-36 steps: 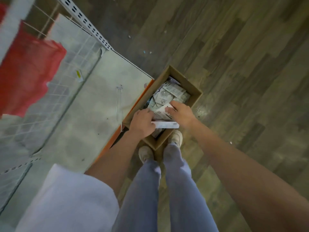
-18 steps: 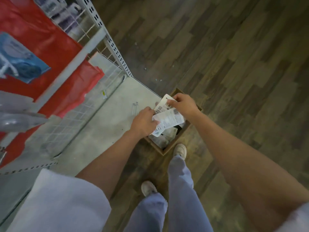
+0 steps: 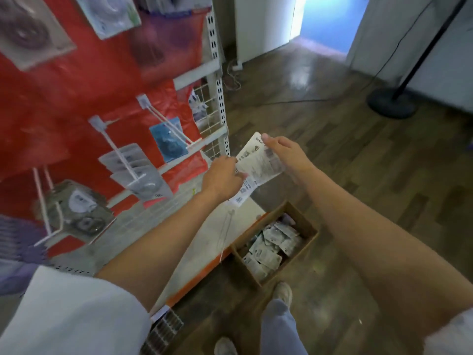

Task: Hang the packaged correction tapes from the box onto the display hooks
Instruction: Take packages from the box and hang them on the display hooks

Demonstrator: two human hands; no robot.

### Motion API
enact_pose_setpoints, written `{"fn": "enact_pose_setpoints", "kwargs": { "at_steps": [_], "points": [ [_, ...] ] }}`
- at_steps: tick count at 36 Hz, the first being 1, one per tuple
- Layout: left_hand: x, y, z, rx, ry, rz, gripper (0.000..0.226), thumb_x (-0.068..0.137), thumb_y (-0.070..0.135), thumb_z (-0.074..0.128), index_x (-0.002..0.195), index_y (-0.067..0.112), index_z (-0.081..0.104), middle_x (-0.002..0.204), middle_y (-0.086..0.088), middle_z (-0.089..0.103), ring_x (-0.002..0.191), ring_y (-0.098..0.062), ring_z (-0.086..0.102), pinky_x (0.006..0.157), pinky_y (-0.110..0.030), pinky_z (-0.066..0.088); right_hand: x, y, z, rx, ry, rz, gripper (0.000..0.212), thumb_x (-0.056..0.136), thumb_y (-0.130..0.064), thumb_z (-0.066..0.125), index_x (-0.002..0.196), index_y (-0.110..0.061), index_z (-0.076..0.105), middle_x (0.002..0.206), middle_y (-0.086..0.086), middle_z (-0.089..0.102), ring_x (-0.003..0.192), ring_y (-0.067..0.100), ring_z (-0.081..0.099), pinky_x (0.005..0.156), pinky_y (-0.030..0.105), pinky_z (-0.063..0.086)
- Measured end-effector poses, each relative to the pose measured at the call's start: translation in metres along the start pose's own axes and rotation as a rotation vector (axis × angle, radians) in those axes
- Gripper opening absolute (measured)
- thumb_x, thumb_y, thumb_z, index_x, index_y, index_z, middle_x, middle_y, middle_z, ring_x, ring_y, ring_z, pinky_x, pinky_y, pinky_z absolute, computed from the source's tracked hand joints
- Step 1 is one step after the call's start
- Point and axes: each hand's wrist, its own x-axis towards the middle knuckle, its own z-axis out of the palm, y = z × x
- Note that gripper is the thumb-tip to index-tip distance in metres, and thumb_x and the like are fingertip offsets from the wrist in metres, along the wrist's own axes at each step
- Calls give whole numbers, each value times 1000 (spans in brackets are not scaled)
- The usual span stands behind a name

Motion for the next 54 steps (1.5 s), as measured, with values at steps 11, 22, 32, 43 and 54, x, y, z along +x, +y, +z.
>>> {"fn": "enact_pose_setpoints", "kwargs": {
  "at_steps": [11, 22, 32, 43, 54],
  "points": [
    [-56, 8, -98, -549, 153, -100, 23, 94, 14, 57, 114, 5, 62, 105, -10, 67, 98, -26, 64, 82, -32, 49, -44, -84, 22, 182, -11, -153, 42, 83, 0, 67, 120, -8, 47, 118, 11, 60, 102, 24, 61, 87, 40, 51],
    [-100, -16, -123, -719, 203, -150, 22, 87, 12, 66, 109, 11, 59, 107, -7, 69, 91, -25, 68, 83, -41, 55, -87, -96, 65, 325, -112, -144, 40, 86, 0, 64, 117, -13, 42, 101, 6, 63, 90, 29, 61, 70, 39, 48],
    [-123, -47, -136, -560, 185, -114, 45, 78, 3, 73, 112, 20, 48, 110, -4, 63, 87, -19, 63, 61, -24, 51, -109, -89, 84, 189, -250, -100, 11, 86, -5, 65, 97, -7, 63, 84, 8, 70, 59, 14, 66, 45, 20, 48],
    [-134, -56, -152, -217, 127, -7, 50, 80, 0, 64, 124, 19, 49, 113, -5, 61, 102, -26, 61, 82, -43, 54, -122, -106, 104, -37, -368, -110, 27, 85, -26, 70, 109, -14, 68, 102, 6, 73, 82, 16, 70, 59, 23, 54],
    [-140, -71, -145, -410, 390, -362, 97, 82, 49, 67, 151, 9, 11, 151, -18, 19, 137, -37, 29, 113, -45, 28, -116, -92, 137, 292, -17, -180, 17, 86, -17, 70, 102, -12, 68, 105, 11, 72, 96, 27, 69, 90, 49, 54]
  ]
}}
